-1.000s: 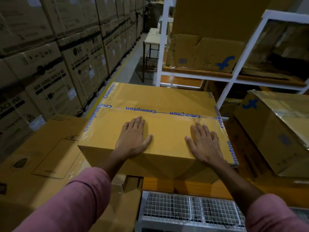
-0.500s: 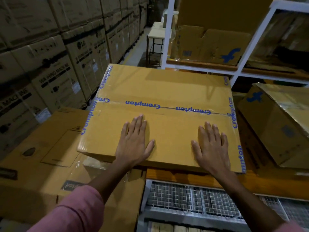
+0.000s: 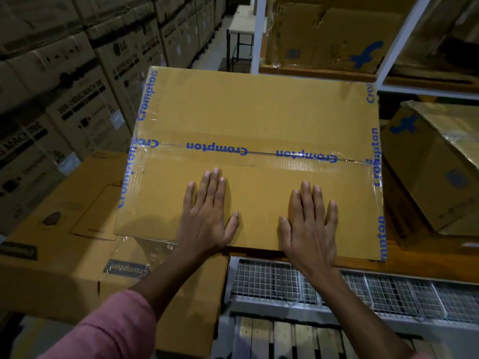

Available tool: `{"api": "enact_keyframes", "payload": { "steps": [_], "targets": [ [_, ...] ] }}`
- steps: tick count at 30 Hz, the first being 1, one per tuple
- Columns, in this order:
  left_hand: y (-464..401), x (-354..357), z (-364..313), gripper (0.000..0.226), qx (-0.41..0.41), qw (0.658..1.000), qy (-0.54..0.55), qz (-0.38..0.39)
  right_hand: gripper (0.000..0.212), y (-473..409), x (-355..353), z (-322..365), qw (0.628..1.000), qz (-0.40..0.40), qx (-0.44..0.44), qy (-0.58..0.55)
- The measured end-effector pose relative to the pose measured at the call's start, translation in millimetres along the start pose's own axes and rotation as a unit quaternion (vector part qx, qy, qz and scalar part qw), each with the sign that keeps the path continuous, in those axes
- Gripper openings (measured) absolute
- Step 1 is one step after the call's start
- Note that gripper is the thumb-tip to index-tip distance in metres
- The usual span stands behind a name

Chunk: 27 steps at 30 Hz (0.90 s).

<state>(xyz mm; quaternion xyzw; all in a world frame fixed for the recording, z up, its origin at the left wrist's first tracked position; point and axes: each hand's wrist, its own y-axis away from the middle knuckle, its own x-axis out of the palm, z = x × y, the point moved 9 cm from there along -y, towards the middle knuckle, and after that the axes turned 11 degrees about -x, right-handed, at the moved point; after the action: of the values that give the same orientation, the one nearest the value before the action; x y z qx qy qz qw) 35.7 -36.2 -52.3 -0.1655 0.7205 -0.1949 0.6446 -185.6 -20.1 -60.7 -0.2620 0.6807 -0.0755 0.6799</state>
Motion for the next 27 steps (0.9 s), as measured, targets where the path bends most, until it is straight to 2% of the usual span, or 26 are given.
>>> {"api": "enact_keyframes", "payload": {
  "steps": [9,20,27],
  "targets": [
    [11.1,8.4,-2.4,0.085,0.002,1.000,-0.008,0.009,0.070,9.4,6.8,-0.9,1.000,-0.015,-0.009,0.008],
    [-16.8,21.9,4.0,0.083,0.014,0.999,-0.029,0.034,0.069,-9.7,13.5,-1.9,1.000,-0.008,0.011,0.014],
    [3.9,18.6,3.0,0.083,0.003,1.000,-0.003,-0.004,0.067,9.5,8.1,0.9,0.997,-0.071,0.004,0.019]
  ]
}}
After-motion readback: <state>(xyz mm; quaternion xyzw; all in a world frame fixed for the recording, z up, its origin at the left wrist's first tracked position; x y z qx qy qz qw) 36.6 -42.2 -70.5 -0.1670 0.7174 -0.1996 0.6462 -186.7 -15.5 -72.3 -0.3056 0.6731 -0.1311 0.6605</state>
